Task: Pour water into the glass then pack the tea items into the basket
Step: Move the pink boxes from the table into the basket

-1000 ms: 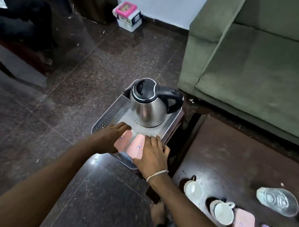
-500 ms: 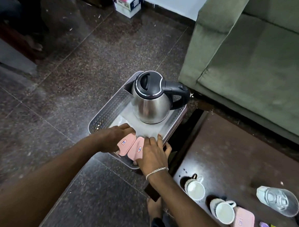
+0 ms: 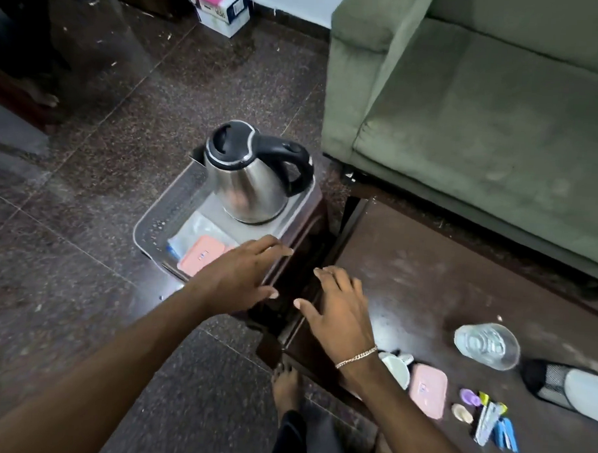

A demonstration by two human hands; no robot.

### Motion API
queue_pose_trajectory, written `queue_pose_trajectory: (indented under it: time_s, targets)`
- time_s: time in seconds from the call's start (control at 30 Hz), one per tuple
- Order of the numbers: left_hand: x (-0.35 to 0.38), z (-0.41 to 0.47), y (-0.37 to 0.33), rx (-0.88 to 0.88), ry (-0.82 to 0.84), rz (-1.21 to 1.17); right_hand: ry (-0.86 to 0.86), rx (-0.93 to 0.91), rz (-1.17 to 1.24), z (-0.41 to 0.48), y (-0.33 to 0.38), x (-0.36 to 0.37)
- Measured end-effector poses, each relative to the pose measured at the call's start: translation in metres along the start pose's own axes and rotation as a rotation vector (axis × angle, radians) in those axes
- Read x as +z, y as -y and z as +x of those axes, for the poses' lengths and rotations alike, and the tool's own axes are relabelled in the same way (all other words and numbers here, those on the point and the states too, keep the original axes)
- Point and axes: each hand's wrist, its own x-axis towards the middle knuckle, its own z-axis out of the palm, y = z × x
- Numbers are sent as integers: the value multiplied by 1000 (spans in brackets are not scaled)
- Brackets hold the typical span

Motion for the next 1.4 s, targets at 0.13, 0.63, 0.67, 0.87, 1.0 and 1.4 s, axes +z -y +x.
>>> queue_pose_trajectory:
  time_s: [0.13,0.63,0.67,0.87,1.0,1.4]
  targets:
    - [59,15,-56,-51,86,-16,28,140,-33,-42,-70,-7]
    - [192,33,-124,-174,245,223,149,117,-364,-119,-171,43]
    - [192,32,-125,-174,231,228,151,116,-361,-118,-171,43]
    - [161,23,-124,-195,171,168,59,55,-350,-110,-154,25]
    - [99,8,-112,-221,77,115,-65,-42,-285,-85,-106,-7]
    - [-78,-40,20,-478,-213,91,-185,-239,-146,33,71,-41]
